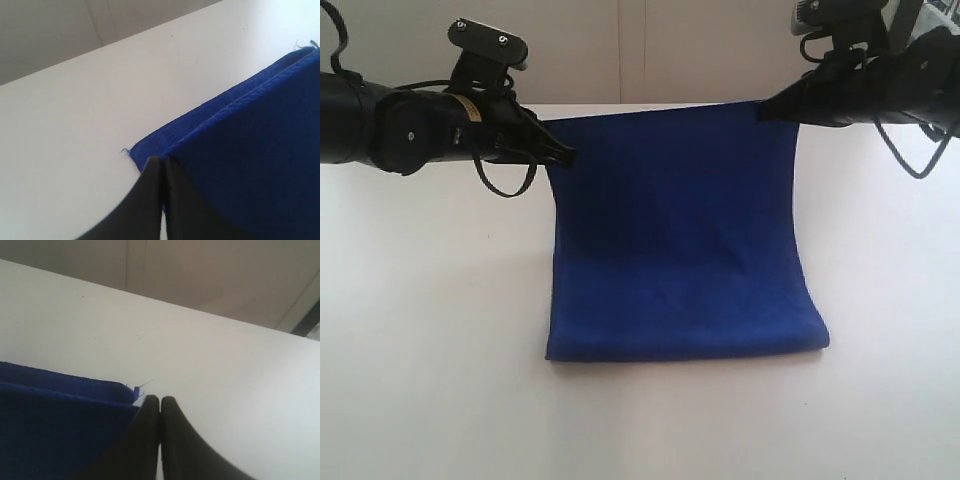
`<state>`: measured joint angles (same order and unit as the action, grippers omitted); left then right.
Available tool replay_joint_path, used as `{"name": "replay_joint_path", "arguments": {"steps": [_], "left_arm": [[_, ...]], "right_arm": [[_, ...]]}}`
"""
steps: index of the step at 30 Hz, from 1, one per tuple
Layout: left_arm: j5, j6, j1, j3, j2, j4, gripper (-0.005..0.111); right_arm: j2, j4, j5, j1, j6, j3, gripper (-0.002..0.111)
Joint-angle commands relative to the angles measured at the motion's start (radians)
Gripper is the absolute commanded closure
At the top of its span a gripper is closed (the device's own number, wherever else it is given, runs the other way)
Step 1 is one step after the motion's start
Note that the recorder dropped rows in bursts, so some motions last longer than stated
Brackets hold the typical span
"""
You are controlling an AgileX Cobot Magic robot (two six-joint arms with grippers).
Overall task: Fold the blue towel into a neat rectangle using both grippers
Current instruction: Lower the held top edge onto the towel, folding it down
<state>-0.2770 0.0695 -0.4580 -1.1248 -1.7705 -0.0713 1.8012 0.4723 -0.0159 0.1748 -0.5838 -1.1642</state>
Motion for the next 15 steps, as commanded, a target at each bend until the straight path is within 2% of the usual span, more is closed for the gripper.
{"name": "replay_joint_path", "arguments": {"steps": [1,7,15], "left_arm": [[-0.063,0.013,0.014,-0.006,-0.043,0.008,0.107],[-0.06,0.013,0.018,-0.033,-0.079,0.008,0.107],[0.115,0.009,0.018,-0.148,-0.078,0.008,0.107]], "right_arm": [[0.052,0.003,-0.052,-0.004,0.006,-0.015,0.108],[0.106,0.003,-0.069,-0.004,0.006,-0.059,0.108],[0.113,0.005,-0.052,-0.004,0.006,-0.103,0.108]]}}
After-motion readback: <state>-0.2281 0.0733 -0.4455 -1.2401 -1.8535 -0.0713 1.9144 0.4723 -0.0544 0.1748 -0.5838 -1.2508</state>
